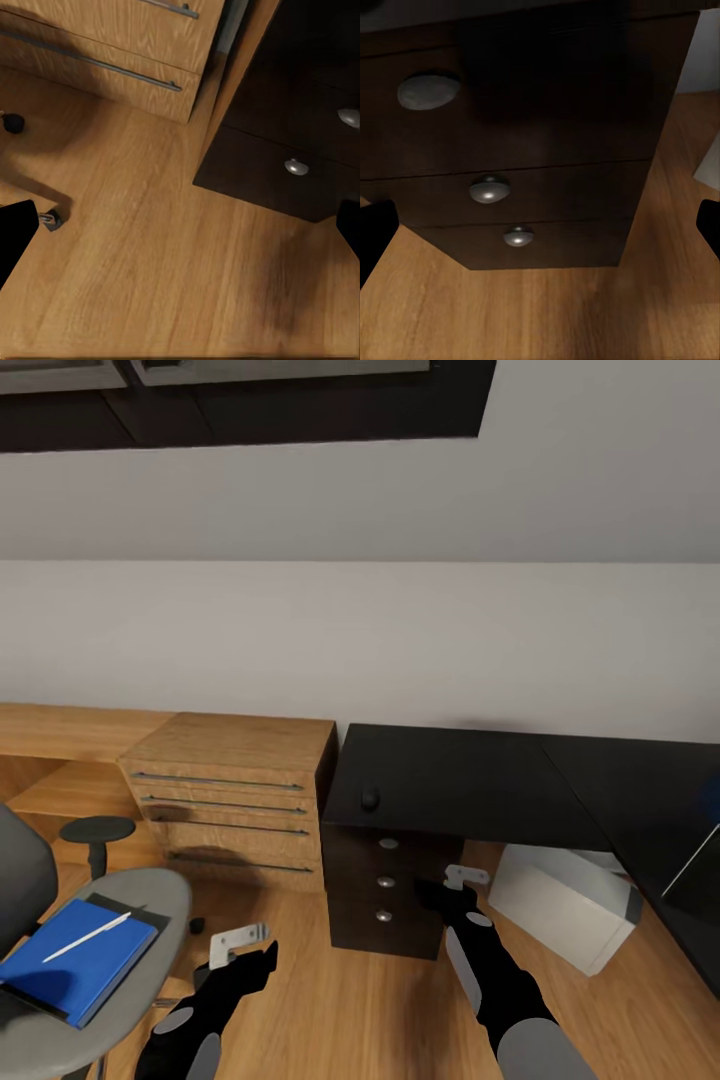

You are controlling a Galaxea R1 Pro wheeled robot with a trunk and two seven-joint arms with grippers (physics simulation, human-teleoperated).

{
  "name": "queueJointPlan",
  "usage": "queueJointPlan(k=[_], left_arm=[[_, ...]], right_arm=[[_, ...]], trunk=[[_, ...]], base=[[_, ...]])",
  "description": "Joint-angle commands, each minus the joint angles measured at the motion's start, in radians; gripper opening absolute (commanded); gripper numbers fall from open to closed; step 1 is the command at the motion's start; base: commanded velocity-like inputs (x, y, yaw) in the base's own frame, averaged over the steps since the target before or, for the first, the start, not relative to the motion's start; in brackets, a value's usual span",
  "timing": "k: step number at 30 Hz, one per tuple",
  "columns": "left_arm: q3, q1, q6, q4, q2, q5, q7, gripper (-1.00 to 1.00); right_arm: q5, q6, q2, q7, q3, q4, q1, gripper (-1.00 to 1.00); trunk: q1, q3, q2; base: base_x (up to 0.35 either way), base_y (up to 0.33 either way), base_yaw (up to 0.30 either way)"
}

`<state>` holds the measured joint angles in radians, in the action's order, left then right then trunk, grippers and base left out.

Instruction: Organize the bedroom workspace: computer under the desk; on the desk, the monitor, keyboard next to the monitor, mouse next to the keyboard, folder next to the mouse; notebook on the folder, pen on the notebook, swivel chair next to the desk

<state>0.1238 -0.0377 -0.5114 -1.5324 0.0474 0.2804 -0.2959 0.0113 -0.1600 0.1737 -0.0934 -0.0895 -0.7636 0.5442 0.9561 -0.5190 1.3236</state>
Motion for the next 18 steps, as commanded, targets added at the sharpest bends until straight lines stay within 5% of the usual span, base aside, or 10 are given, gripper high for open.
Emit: queueJointPlan(k=[1,8,18], left_arm=[[0.001,-0.001,-0.003,0.001,0.000,0.011,-0.009,1.00],[0.010,-0.001,0.001,0.081,0.002,0.010,-0.012,1.00],[0.012,-0.001,0.005,0.121,0.006,0.008,-0.014,1.00]], right_arm=[[0.002,-0.006,0.001,-0.002,-0.002,-0.002,0.000,1.00],[0.003,-0.002,0.001,-0.002,-0.001,-0.002,-0.001,1.00],[0.003,0.000,0.001,-0.002,-0.001,-0.002,-0.001,1.00]], trunk=[[-0.004,0.002,-0.007],[-0.031,0.024,-0.056],[-0.035,0.027,-0.063]], base=[[0.000,0.000,0.000],[0.000,0.000,0.038],[0.000,0.000,0.240]])
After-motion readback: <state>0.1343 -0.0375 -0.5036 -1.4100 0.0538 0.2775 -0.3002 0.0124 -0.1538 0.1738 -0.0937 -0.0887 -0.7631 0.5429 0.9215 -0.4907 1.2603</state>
